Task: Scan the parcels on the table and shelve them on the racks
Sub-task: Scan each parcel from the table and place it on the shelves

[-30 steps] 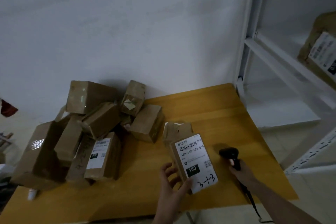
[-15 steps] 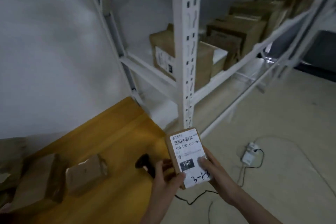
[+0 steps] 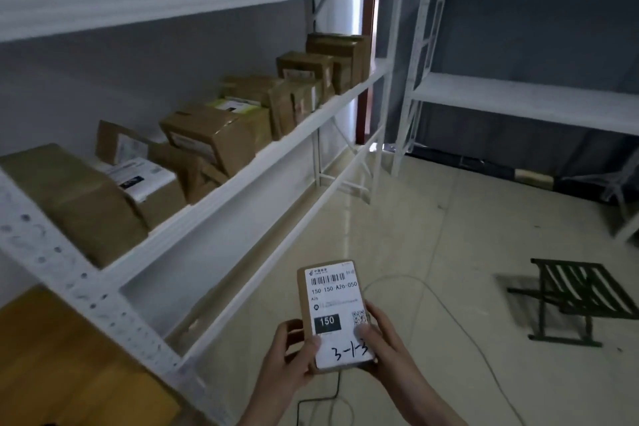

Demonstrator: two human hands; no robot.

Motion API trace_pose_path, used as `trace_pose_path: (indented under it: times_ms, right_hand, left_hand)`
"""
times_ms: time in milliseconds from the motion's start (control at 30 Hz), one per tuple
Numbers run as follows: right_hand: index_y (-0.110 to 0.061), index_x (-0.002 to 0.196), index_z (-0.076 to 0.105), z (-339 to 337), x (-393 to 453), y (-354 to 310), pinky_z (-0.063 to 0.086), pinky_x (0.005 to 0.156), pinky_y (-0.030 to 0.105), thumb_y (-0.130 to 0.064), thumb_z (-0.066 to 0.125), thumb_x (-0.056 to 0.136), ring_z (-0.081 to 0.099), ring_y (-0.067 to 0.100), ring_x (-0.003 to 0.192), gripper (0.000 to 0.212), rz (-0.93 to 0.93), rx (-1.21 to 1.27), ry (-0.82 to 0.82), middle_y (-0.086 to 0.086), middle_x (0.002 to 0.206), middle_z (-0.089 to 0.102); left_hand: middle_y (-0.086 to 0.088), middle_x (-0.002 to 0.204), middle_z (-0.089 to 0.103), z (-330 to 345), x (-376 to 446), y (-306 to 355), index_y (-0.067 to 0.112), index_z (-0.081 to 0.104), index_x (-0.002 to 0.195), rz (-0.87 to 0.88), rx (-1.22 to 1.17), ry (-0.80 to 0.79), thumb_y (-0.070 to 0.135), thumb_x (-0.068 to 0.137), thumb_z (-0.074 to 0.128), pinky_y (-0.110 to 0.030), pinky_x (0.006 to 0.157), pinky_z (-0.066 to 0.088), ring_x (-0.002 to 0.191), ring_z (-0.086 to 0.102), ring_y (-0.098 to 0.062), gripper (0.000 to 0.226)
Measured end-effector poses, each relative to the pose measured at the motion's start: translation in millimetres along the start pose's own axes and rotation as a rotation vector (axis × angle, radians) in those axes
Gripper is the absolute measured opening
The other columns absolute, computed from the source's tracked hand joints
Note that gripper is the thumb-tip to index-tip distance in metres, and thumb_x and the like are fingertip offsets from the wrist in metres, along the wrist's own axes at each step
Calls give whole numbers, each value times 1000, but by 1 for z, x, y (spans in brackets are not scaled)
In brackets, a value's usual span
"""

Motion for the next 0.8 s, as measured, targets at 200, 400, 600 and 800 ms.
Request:
trace_pose_path:
  times_ms: [200, 400, 600, 800]
  right_hand:
    - [-33, 132, 45, -112, 10, -60, 53, 92, 43, -45, 71, 64, 66, 23, 104, 74, -59, -21, 58, 5, 116, 68]
    - [-32, 130, 48, -182, 45, -107, 55, 87, 40, -28, 64, 85, 67, 22, 103, 48, -114, 3, 142, 1, 114, 70]
    - [-33, 124, 52, -236, 115, -163, 56, 79, 35, -19, 54, 94, 70, 17, 96, 34, -154, 10, 181, -3, 107, 73]
    - [-30, 132, 47, -275, 236, -243, 54, 80, 34, -21, 53, 95, 68, 19, 102, 38, -204, -26, 155, -2, 112, 71]
  left_hand:
    - [-4, 106, 67, 120, 37, 33, 17, 57, 106, 74, 66, -73, 18, 93, 59, -22, 59, 56, 76, 70, -3, 13]
    - [-2, 109, 66, 195, 88, 75, 19, 57, 108, 143, 145, -142, 26, 93, 59, -27, 67, 58, 83, 70, -5, 17]
    - [-4, 110, 66, 253, 176, 114, 19, 57, 110, 164, 143, -167, 27, 93, 59, -26, 66, 57, 94, 67, -11, 19]
    - [-2, 109, 66, 295, 298, 183, 18, 56, 111, 213, 91, -167, 26, 94, 58, -21, 62, 55, 90, 67, -5, 19]
Point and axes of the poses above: each hand's wrist, its own x-axis towards the middle knuckle, its own z-axis out of the palm, y = z × x, the point moved 7 cm from there along x, towards the middle knuckle
